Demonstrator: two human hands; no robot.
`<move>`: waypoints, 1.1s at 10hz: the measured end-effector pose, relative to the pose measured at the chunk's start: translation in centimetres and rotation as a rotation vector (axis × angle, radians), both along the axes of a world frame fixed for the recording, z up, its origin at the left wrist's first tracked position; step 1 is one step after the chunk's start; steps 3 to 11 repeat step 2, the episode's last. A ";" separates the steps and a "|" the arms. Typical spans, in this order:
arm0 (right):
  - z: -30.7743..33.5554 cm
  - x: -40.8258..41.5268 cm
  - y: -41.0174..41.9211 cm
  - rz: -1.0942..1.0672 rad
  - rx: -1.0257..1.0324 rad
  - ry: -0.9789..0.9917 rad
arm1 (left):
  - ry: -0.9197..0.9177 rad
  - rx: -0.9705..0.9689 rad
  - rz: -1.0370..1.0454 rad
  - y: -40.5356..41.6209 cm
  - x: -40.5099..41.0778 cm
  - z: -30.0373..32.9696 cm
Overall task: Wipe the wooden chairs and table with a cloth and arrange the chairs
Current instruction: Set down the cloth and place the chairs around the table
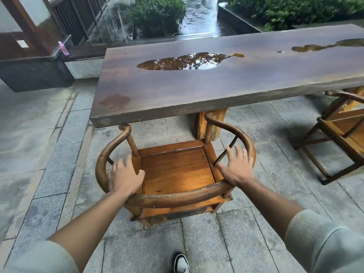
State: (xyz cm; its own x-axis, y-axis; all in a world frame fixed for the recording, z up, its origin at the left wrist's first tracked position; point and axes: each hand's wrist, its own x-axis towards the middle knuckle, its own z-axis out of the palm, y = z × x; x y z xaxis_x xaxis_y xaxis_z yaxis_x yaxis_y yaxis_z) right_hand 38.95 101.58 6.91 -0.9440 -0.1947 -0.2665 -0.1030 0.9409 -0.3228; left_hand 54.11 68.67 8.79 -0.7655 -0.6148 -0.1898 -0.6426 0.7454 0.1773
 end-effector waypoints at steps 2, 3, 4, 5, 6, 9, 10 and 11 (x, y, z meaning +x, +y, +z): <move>2.4 1.3 -2.2 0.311 -0.001 0.005 | -0.002 -0.132 -0.343 6.0 -2.5 3.7; 2.4 1.3 -2.2 0.311 -0.001 0.005 | -0.002 -0.132 -0.343 6.0 -2.5 3.7; 2.4 1.3 -2.2 0.311 -0.001 0.005 | -0.002 -0.132 -0.343 6.0 -2.5 3.7; 2.4 1.3 -2.2 0.311 -0.001 0.005 | -0.002 -0.132 -0.343 6.0 -2.5 3.7; 2.4 1.3 -2.2 0.311 -0.001 0.005 | -0.002 -0.132 -0.343 6.0 -2.5 3.7; 2.4 1.3 -2.2 0.311 -0.001 0.005 | -0.002 -0.132 -0.343 6.0 -2.5 3.7; 2.4 1.3 -2.2 0.311 -0.001 0.005 | -0.002 -0.132 -0.343 6.0 -2.5 3.7; 2.4 1.3 -2.2 0.311 -0.001 0.005 | -0.002 -0.132 -0.343 6.0 -2.5 3.7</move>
